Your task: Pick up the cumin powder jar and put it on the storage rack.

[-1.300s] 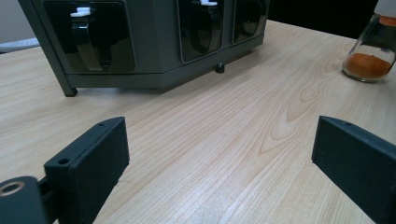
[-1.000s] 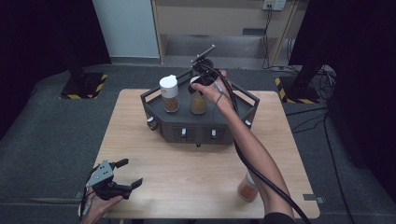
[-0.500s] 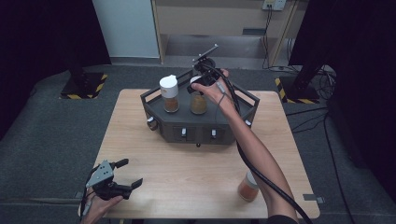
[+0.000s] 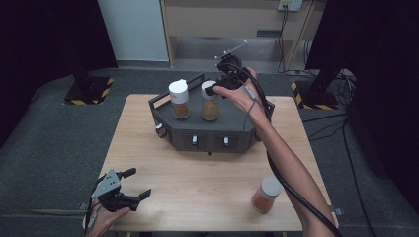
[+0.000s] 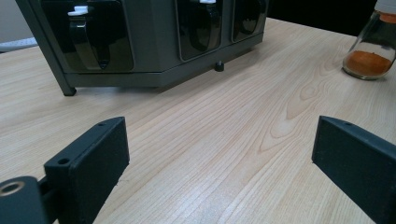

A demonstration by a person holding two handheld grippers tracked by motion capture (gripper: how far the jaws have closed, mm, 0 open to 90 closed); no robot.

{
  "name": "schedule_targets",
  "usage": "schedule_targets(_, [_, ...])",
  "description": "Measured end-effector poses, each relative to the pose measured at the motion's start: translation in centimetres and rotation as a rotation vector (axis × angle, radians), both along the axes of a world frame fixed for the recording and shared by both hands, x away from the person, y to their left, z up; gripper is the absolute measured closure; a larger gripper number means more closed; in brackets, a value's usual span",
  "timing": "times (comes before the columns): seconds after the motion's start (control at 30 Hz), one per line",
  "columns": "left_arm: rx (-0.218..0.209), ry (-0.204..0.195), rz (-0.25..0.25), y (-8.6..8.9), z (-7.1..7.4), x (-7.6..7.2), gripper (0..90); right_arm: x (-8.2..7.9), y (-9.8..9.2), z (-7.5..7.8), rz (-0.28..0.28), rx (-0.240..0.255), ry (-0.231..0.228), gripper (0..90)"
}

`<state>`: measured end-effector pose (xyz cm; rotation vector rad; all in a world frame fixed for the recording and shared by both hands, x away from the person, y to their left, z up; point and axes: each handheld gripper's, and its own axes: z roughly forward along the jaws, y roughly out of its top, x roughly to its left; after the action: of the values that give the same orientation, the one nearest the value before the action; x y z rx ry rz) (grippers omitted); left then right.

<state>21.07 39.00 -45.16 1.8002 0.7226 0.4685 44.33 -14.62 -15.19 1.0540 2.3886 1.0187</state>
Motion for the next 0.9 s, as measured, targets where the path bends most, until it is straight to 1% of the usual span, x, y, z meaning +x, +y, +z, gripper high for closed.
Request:
schedule_targets(0.07, [-0.002, 0.000, 0.000, 0.0, 0.0, 0.0, 3.0, -0.8, -0.8, 0.1, 0.006, -0.004, -0.020, 7.8])
schedule_targets(0.13, [0.000, 0.001, 0.000, 0.0, 0.0, 0.0, 3.0, -1.5, -1.7, 0.2, 0.009, 0.004, -0.028, 7.7])
schedule_targets(0.37, [0.002, 0.003, 0.002, 0.0, 0.0, 0.0, 3.0, -4.5, -4.8, -0.1, 0.012, 0.026, -0.081, 6.8])
schedule_targets(0.6, [0.003, 0.003, 0.002, -0.1, 0.0, 0.0, 3.0, -7.6, -7.6, -0.9, 0.013, 0.043, -0.125, 6.6])
schedule_targets(0.77, [0.004, 0.003, 0.004, -0.1, 0.1, 0.0, 3.0, -9.7, -9.3, -1.7, 0.014, 0.058, -0.143, 6.3])
schedule_targets(0.87, [0.003, 0.003, 0.006, -0.1, 0.1, -0.1, 3.0, -11.2, -10.4, -2.2, 0.009, 0.061, -0.168, 6.3])
schedule_targets(0.9, [0.004, 0.003, 0.006, -0.1, 0.1, -0.1, 3.0, -11.6, -10.8, -2.4, 0.007, 0.069, -0.175, 6.3])
